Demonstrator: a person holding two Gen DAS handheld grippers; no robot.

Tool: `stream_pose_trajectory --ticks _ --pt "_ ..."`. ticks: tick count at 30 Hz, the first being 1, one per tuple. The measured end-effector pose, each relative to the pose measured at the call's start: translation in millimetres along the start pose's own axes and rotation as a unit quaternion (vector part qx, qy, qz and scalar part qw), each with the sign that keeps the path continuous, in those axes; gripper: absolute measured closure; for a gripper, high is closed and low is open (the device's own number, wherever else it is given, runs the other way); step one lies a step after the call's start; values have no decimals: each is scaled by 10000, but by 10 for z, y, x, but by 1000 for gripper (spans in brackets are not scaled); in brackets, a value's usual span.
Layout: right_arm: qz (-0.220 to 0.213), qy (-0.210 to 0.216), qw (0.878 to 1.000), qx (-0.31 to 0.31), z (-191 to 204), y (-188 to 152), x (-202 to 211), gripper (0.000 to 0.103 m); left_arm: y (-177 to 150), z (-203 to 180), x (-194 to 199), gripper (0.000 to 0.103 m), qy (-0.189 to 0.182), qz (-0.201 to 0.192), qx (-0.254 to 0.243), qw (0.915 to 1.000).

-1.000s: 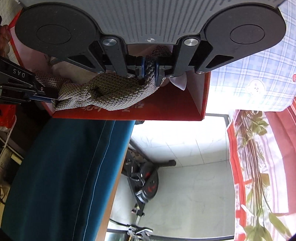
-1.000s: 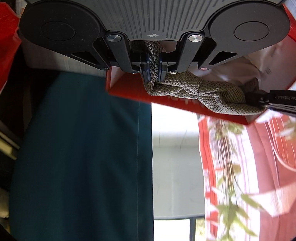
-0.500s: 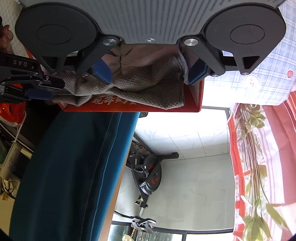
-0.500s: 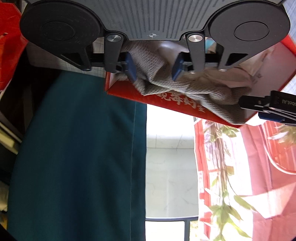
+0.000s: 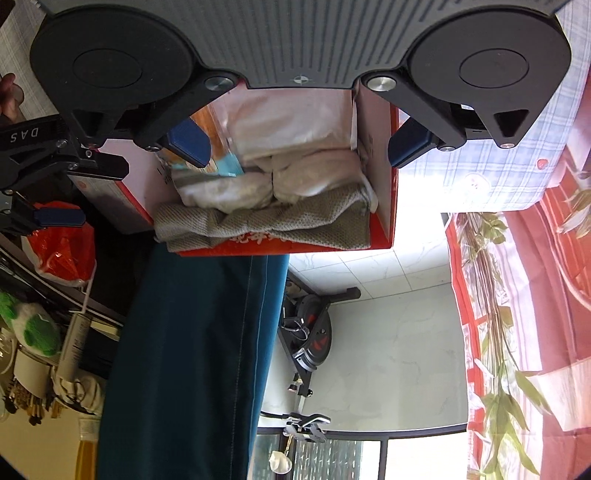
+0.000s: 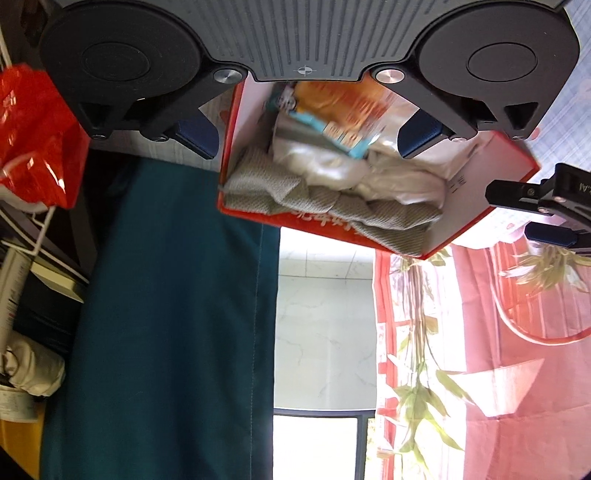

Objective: Organize soft objects
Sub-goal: 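Move both grippers down to the black eye mask and gloves on the table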

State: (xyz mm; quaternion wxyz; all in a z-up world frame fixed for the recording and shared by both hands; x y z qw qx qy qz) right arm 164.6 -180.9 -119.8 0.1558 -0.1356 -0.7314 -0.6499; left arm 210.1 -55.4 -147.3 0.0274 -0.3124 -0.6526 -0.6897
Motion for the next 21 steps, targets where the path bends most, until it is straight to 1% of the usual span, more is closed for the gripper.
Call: stream_pose_trajectory --ticks 3,7,14,21 --pt "-60 64 9999 -86 72 -108 186 1 -139 -19 197 0 16 -26 44 10000" --pt "-60 132 9996 -232 159 -356 399 1 -424 -60 411 0 1 53 154 9999" --pt "197 167 9990 -352 360 -988 710 1 -1054 -88 607 0 -40 387 320 9987" --pt "617 239 9967 -470 586 -1637 913 1 -1656 -105 745 0 18 728 431 9964"
Point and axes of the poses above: each gripper's, at about its wrist camera, not at the fingertips, and x roughly against the way its jaws point, z to its left, y to its top, the point moved 9 cm from there along -x, roughly the way its jaws point, and after that the axes turned 10 degrees about -z, right-handed, at the moved point
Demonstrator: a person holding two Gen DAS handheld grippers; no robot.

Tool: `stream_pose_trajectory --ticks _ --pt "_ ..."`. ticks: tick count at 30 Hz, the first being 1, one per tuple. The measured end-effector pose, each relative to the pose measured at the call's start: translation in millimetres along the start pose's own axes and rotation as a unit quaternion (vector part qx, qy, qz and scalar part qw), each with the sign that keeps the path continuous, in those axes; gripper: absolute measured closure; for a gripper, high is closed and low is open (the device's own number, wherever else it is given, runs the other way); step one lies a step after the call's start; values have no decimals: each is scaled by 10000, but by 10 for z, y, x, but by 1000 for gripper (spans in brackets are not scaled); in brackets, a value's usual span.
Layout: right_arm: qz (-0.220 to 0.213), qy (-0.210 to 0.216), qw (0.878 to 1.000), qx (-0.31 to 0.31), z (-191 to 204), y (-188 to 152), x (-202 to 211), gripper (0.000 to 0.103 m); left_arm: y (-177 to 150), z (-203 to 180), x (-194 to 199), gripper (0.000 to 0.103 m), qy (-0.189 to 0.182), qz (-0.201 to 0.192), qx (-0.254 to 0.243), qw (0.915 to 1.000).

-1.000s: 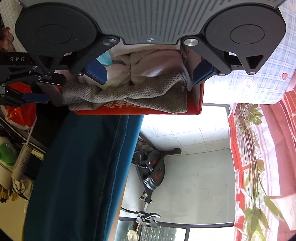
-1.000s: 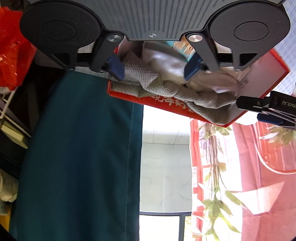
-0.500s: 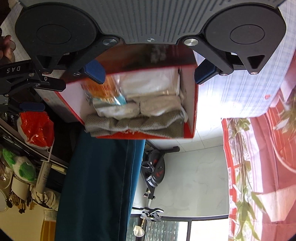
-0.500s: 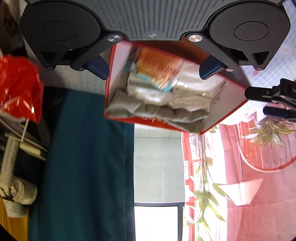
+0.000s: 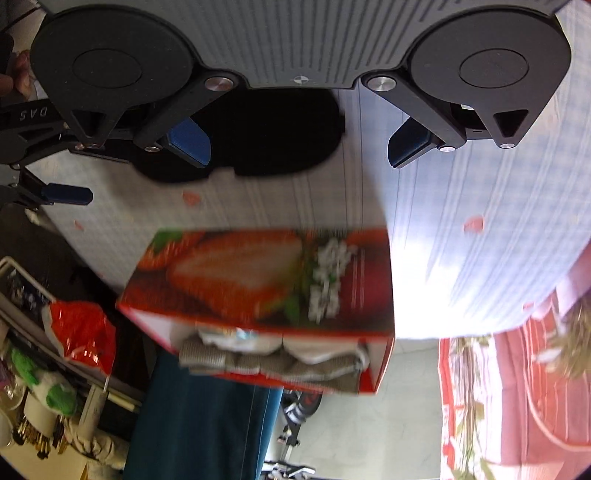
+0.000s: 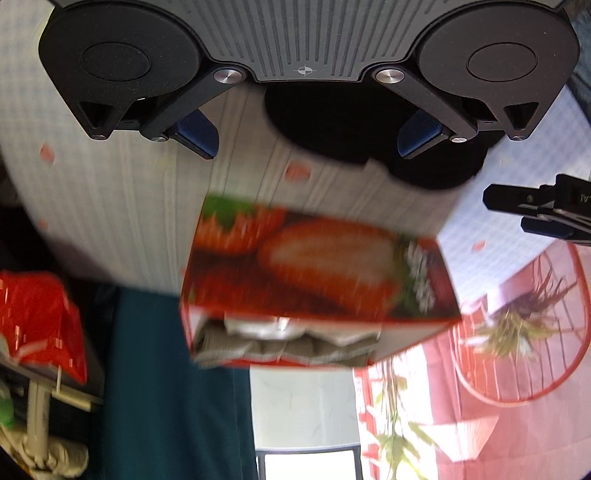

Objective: Organize soft objects
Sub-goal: 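Move both grippers down to the black eye mask and gloves on the table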

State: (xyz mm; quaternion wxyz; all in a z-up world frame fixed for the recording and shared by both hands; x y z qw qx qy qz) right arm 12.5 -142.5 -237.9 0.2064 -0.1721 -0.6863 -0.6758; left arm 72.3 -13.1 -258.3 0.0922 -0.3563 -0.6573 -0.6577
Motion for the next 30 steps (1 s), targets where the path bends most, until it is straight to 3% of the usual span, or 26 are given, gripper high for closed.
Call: stream_pose_trajectory --ticks 7,12,17,30 --pt "275 -25 9995 127 176 -427 34 1 -436 -21 -48 0 32 337 89 9994" --pt "291 -133 9992 241 194 -526 -22 1 -597 -27 -142 0 129 421 10 9990" --pt "180 -183 9994 229 170 -529 -80 1 -617 23 -174 0 65 343 242 9991" --pt "-55 -227 9996 -148 46 -515 -177 0 -579 -14 -244 0 193 190 243 9993"
Point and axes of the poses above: each gripper's, at about its wrist camera, not at the fingertips, and x roughly against the way its jaws point, z to its left, y to its top, the point moved 9 cm from there along -x, roughly the way its jaws point, and after that the axes turned 10 degrees about -z, right-handed, at the moved point
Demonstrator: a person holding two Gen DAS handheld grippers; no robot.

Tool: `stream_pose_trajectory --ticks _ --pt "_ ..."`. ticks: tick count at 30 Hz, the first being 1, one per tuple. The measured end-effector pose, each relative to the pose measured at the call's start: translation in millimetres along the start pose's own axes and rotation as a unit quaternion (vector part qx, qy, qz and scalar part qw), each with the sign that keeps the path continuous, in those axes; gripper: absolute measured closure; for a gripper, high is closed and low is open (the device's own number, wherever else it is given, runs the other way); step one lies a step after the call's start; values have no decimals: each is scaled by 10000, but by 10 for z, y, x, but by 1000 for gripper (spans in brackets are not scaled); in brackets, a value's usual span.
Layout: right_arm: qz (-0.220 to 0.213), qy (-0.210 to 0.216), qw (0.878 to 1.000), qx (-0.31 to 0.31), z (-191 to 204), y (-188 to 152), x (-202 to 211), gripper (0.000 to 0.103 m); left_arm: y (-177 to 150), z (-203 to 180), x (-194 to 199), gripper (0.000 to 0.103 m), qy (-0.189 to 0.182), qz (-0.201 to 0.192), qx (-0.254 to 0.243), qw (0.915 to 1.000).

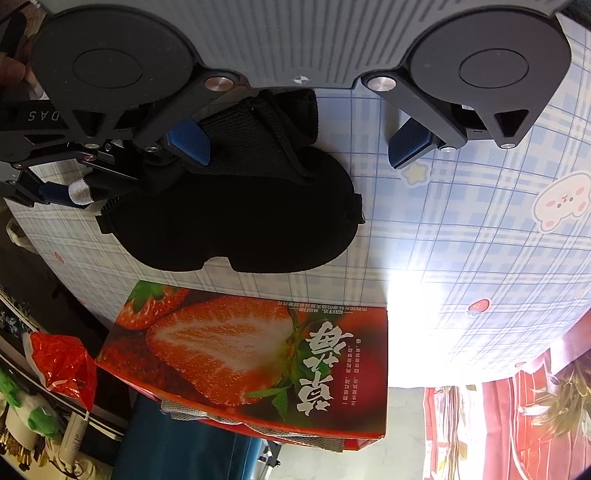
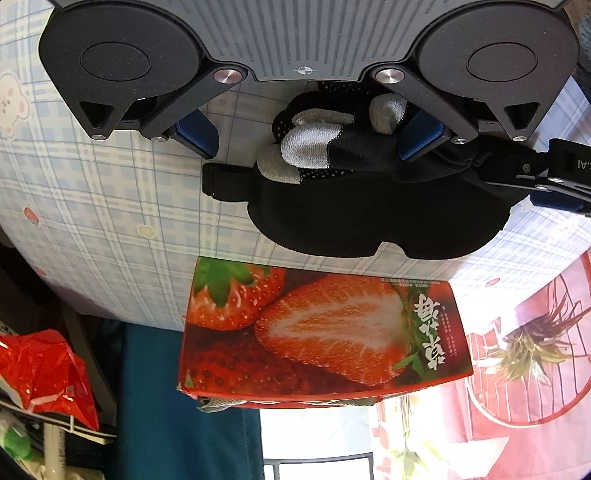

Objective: Organize soft objects
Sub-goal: 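Move both grippers down to the black eye mask and gloves on the table, then close the right gripper on the black gloves while the left gripper grips them too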

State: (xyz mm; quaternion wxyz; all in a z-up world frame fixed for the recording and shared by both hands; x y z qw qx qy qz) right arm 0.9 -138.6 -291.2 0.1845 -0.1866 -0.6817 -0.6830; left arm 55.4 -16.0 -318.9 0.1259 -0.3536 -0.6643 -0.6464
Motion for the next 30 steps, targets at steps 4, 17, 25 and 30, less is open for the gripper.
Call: stream_pose_trajectory --ticks 4,17,25,30 --pt "-66 51 9998 -173 -27 -25 4 0 -5 9 6 0 -27 -71 -3 10000" --pt "-218 34 9995 -233 -19 -43 44 0 -44 15 67 0 -8 -253 1 9997" --pt "-263 43 9994 -238 -18 -40 55 0 -53 16 90 0 0 -331 14 9995" --pt "-266 68 9993 -241 -18 -44 61 0 -59 12 99 0 -2 -352 16 9994"
Point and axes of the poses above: each gripper's, at about its wrist camera, not at the fingertips, and x roughly against the way its jaws point, z to its left, y to its top, the point moved 9 cm from there along -x, roughly the way its jaws point, and after that the axes turned 10 degrees about -z, right-handed, at the moved point
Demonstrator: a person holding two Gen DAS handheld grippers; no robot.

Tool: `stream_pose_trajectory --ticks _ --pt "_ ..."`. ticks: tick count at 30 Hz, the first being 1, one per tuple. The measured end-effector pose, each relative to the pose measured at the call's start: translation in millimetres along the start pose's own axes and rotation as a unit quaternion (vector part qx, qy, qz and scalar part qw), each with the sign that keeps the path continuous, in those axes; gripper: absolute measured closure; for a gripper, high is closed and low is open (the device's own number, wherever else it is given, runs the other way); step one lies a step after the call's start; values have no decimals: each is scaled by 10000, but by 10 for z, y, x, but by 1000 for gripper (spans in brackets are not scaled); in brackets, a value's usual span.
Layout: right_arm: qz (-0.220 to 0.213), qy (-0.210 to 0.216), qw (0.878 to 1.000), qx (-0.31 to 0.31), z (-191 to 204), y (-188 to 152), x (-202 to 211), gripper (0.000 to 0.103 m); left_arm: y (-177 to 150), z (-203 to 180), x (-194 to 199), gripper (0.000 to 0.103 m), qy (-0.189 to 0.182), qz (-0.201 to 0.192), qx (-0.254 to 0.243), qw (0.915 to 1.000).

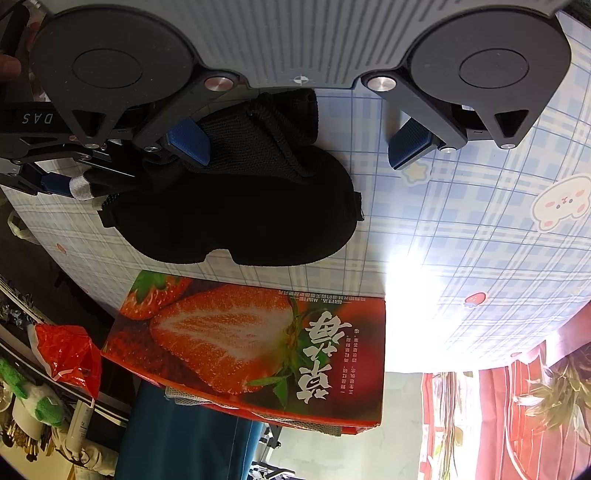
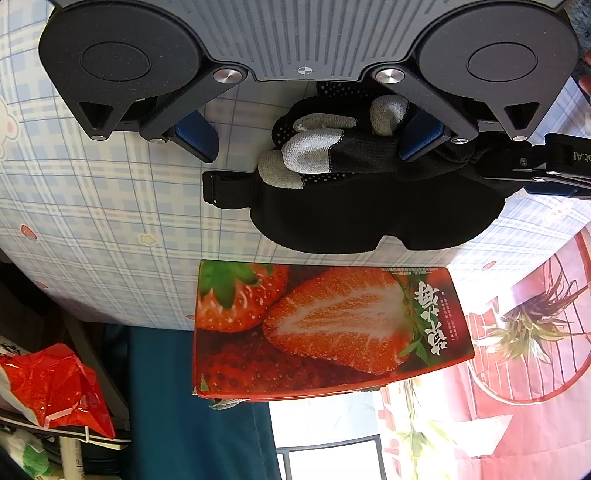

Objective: Organize soft objects
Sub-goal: 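Close the right gripper on the black gloves while the left gripper grips them too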

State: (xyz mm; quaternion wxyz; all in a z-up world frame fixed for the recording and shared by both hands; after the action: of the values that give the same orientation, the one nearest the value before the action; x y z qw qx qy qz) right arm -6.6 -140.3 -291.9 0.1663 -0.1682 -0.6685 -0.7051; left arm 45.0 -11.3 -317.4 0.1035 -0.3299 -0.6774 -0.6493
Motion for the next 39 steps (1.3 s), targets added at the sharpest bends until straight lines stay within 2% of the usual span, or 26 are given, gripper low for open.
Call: stream_pose_trajectory --ticks 13,14,16,18,20,26,31,39 --pt "-135 103 9998 96 7 -25 41 0 -2 -16 22 1 -178 108 -31 9998" --pt "-132 109 9998 100 11 -26 38 0 -8 -21 34 5 -205 102 -30 9997" --pt "-106 104 9998 110 22 -25 48 0 -5 -54 67 17 -346 68 -48 9994" --pt "-71 98 9998 156 37 -33 68 0 -1 -104 95 35 -527 57 -68 9986" --pt "-31 95 9997 221 57 -43 84 0 4 -149 115 43 -588 24 -142 9982" --pt "-70 45 9986 517 96 -29 127 1 9 -176 113 48 -596 0 -180 9981" --pt "-222 -15 9963 826 168 12 196 11 9 -173 120 50 -603 -17 -153 9981" --pt "-407 331 9937 993 297 87 299 37 48 -153 209 66 -665 -193 -71 9976"
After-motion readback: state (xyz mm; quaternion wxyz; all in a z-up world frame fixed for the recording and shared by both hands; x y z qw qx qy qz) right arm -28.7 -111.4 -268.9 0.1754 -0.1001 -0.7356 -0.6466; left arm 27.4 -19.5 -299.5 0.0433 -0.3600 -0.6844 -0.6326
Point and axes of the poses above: each gripper's, at about its wrist camera, not at the fingertips, and x roughly against the way its jaws point, z to its left, y to its top, the point moved 9 cm from there along -x, roughly the way its jaws point, and after that the axes turned 10 degrees about -z, right-handed, at the moved point
